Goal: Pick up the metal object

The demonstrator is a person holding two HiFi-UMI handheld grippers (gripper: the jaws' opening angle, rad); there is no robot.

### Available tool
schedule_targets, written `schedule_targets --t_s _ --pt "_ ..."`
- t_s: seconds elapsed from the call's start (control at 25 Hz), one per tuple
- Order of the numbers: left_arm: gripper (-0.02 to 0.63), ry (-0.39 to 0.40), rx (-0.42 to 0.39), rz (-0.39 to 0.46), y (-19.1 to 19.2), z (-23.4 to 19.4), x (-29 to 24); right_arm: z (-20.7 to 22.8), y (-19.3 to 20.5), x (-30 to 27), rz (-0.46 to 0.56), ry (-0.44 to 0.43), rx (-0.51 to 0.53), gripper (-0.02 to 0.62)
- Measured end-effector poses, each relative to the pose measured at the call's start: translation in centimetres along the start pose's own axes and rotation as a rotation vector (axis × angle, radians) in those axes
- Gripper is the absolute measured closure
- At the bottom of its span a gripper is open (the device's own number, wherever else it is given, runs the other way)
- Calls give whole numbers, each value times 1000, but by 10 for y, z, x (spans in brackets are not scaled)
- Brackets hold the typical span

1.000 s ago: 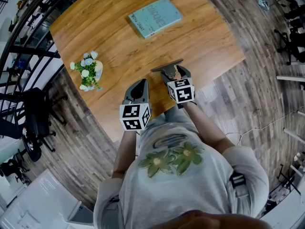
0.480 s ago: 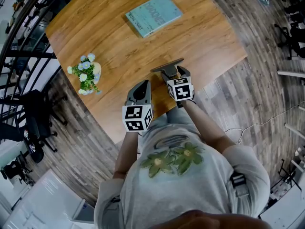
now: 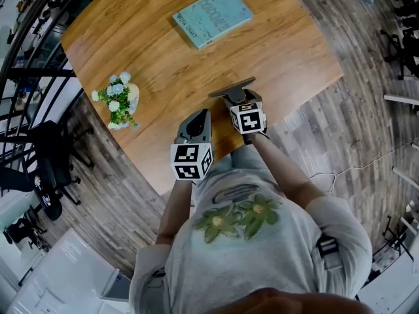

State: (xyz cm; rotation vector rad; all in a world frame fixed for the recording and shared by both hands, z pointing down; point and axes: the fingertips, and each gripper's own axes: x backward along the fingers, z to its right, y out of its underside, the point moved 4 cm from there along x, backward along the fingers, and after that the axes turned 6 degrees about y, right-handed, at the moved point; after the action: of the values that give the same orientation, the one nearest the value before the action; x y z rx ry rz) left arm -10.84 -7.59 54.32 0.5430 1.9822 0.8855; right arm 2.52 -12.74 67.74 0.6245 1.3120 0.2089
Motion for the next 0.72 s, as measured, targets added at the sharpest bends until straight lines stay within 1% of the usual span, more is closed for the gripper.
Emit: schedule_targets --t_s 0.28,0.52,0.72 --pt "592 -3 1 -2 -2 -3 -1 2 0 -1 11 70 1 279" --pt "592 -10 1 1 -3 -5 2 1 2 -12 33 75 32 298" --pt "592 -17 4 5 -3 -7 5 1 2 -13 14 70 50 299"
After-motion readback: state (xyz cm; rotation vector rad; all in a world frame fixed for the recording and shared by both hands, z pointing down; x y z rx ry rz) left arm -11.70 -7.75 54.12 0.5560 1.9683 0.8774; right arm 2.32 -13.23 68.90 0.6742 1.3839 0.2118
